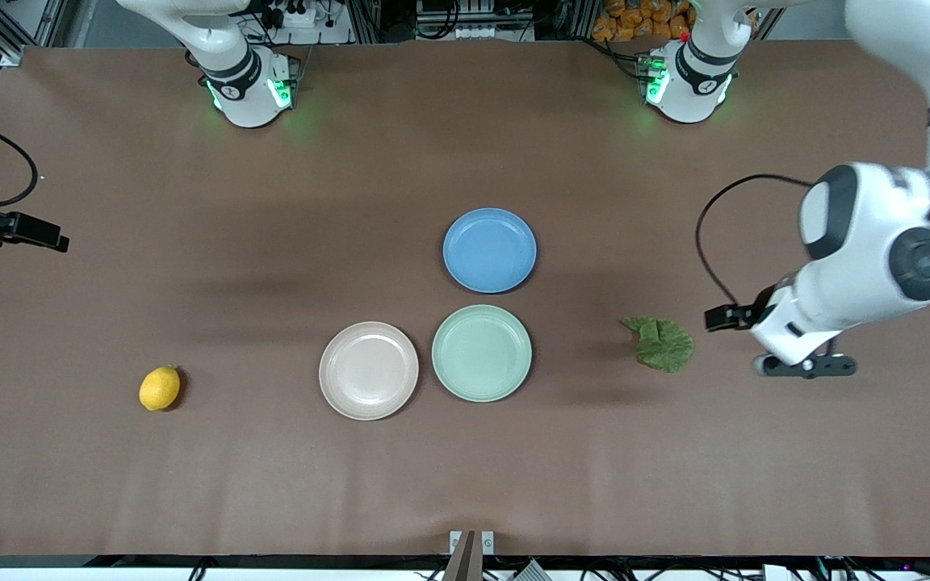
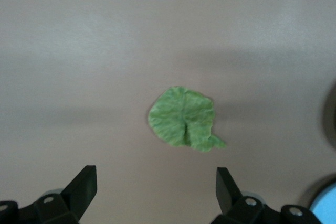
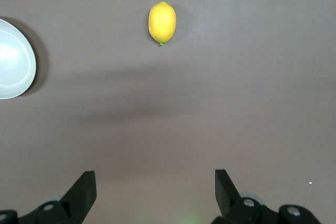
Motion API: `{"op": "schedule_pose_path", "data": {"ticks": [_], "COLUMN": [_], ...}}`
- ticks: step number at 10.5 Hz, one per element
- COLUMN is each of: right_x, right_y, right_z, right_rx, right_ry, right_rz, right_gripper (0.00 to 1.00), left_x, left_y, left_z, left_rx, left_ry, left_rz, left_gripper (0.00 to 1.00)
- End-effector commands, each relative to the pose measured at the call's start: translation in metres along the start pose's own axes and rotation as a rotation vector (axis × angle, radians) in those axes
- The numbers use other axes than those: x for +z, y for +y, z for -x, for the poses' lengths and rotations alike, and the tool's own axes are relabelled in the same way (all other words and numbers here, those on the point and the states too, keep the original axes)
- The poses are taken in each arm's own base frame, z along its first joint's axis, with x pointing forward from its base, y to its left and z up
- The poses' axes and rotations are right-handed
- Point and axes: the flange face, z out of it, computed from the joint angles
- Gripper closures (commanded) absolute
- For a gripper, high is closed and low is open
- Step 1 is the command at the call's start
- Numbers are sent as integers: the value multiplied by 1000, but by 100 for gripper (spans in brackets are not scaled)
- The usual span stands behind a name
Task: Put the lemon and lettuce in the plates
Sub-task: 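Move the left gripper toward the lettuce while the right gripper approaches the lemon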
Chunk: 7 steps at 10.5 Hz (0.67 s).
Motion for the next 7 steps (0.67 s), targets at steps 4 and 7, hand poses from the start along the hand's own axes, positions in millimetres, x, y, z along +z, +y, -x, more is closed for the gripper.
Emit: {"op": "schedule_pose_path", "data": {"ticks": [4, 7], "right_x": [25, 40], "right_y": [1, -3], "right_z": [-22, -34], "right_rx": [-9, -14], "right_ry": [17, 13], "right_rz": [4, 8], "right_gripper": [0, 0], "left_x": [110, 144], "left_y": [40, 40], "left_z": [-6, -11], "left_rx": [-65, -70], "left_ry": [32, 32], "left_rz": [31, 36], "left_gripper": [0, 0]}}
